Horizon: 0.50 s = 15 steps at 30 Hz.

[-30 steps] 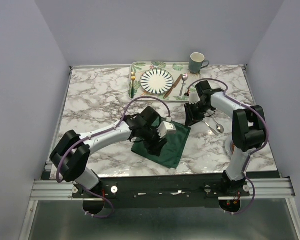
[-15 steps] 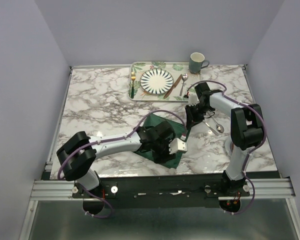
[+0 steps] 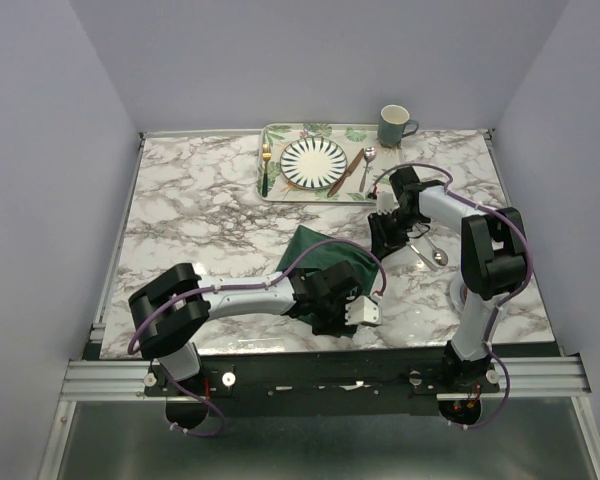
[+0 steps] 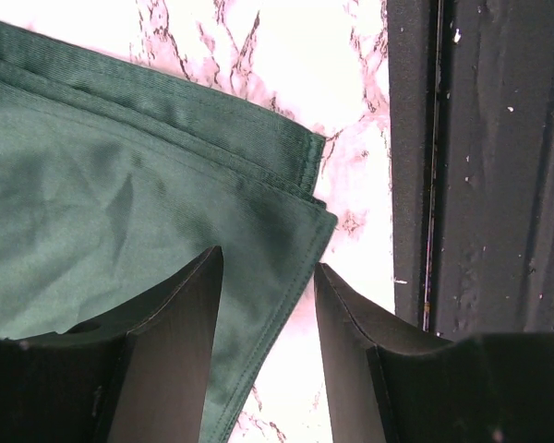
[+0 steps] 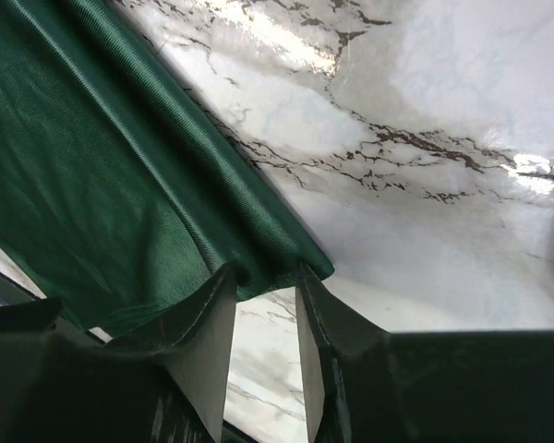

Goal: Fold the napkin into a case and place the utensils inside
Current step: Smooth out the square-folded napkin at the center of the board.

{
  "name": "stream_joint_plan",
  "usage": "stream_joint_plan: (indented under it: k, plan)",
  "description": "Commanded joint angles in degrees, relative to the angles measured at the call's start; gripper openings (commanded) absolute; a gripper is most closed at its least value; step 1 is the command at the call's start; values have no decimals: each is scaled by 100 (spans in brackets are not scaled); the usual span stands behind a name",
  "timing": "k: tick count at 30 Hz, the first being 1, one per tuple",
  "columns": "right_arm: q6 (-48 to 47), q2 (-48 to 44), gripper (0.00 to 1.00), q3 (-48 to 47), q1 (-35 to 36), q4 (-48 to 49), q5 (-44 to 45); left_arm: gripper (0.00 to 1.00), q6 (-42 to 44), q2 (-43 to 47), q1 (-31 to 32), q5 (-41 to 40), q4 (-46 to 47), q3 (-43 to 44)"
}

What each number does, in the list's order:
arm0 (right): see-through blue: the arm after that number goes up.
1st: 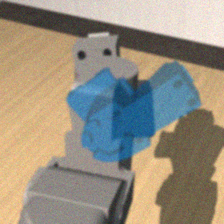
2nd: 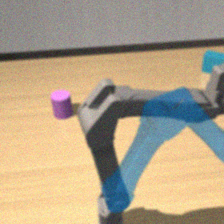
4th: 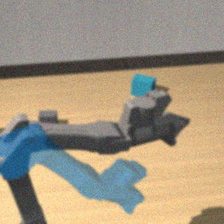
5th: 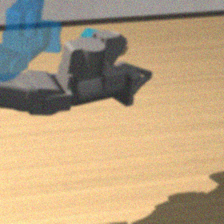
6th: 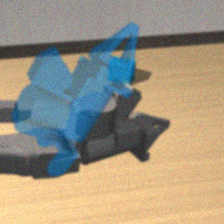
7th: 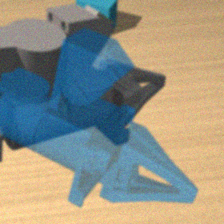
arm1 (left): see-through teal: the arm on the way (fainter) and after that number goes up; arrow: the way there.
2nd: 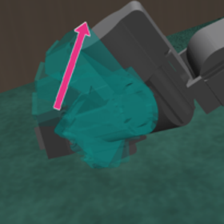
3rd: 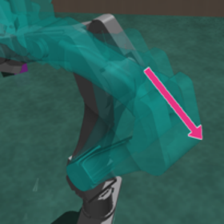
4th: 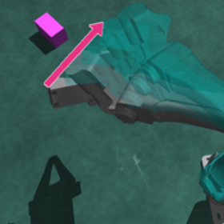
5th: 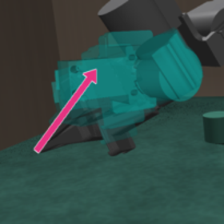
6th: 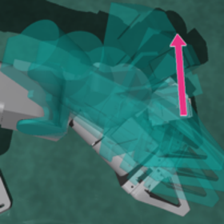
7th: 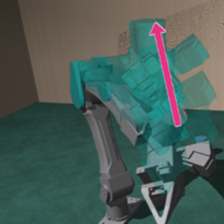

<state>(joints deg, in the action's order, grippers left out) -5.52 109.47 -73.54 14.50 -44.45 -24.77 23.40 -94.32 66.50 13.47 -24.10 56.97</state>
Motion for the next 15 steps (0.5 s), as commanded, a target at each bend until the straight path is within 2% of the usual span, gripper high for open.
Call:
stream_joint_plan:
  k: [1,3,11,13,15]
  plan:
    - [-72,74,40,77,-18,-187,-220,56,42,-34,39,-170,177,-37]
    - [-63,101,37,50,-18,-179,-264,56,16,-33,39,-170,186,-37]
    - [-46,118,8,24,-26,-187,-370,56,-11,-42,39,-109,195,-72]
    - [-54,118,1,15,-35,-196,-335,58,24,-25,39,-12,108,-63]
    - [-46,118,1,6,-53,-196,-317,58,24,28,82,50,81,-63]
